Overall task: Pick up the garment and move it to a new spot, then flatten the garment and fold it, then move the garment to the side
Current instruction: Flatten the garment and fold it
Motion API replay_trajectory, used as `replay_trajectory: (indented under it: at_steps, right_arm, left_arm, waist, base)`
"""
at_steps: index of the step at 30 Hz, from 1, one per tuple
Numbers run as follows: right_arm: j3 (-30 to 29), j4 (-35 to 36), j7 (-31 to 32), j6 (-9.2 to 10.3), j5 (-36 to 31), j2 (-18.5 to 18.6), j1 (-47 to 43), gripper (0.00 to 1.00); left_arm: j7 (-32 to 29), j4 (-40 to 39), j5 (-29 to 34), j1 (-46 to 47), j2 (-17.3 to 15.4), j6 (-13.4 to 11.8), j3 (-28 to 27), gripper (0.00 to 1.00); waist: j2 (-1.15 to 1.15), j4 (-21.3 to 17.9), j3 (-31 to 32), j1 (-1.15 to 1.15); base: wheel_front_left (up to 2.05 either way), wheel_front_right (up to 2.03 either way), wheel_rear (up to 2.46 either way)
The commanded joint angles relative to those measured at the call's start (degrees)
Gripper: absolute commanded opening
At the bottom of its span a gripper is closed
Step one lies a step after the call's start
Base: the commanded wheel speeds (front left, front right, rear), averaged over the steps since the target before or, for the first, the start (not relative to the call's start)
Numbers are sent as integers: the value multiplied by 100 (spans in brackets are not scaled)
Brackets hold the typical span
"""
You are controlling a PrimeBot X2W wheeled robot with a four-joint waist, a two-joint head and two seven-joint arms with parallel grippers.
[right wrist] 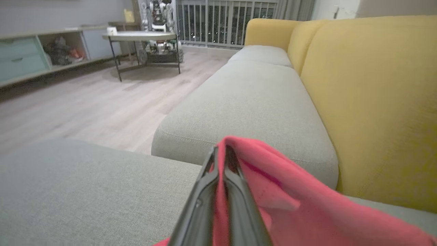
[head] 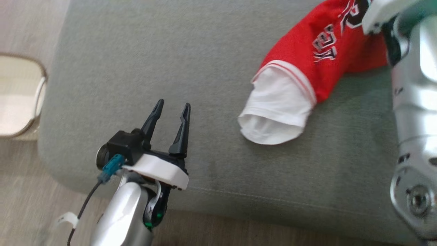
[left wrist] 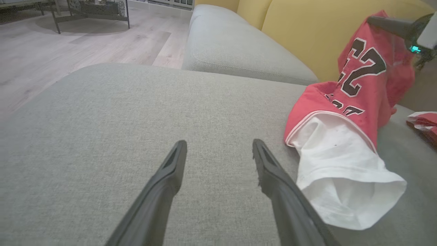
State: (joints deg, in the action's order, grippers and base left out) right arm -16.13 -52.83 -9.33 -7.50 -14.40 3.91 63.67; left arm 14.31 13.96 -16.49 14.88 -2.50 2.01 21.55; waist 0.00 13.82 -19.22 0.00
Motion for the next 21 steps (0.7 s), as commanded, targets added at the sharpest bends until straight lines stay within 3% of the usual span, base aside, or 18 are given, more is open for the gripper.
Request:
replay_trajectory:
  at_steps: [1,6,7,8,13,21]
  right_arm:
    - [-13,76,99,1,-323,-84,227,0]
    - [-486,-353,385,1,-1255,16,416,0]
    - [-557,-512,514,1,-1360,25,424,30]
    - [-602,-670,693,1,-1500,64,409,100]
    - [-747,-1091,907,1,-1810,79,408,100]
    - [-946,-1391,46,1,-1557,-63,380,100]
  left_arm:
    - [69,-207,-78,242,-38,-37,-139,100]
    - [69,-231,-224,348,-38,-73,11,100]
    - [69,-232,-237,354,-38,-84,21,100]
    - [69,-229,-244,358,-38,-93,25,100]
    - [69,-198,-245,378,-38,-137,-23,100]
    - [69,-189,-80,379,-38,-100,-341,100]
  waist:
    - [0,248,-217,0]
    - [0,581,-418,0]
    - [0,608,-444,0]
    - [0,622,-457,0]
    - [0,534,-446,0]
    - [0,-74,-23,0]
  base:
    - [0,0,0]
    - [0,0,0]
    - [0,0,0]
    - [0,0,0]
    - [0,0,0]
    - [0,0,0]
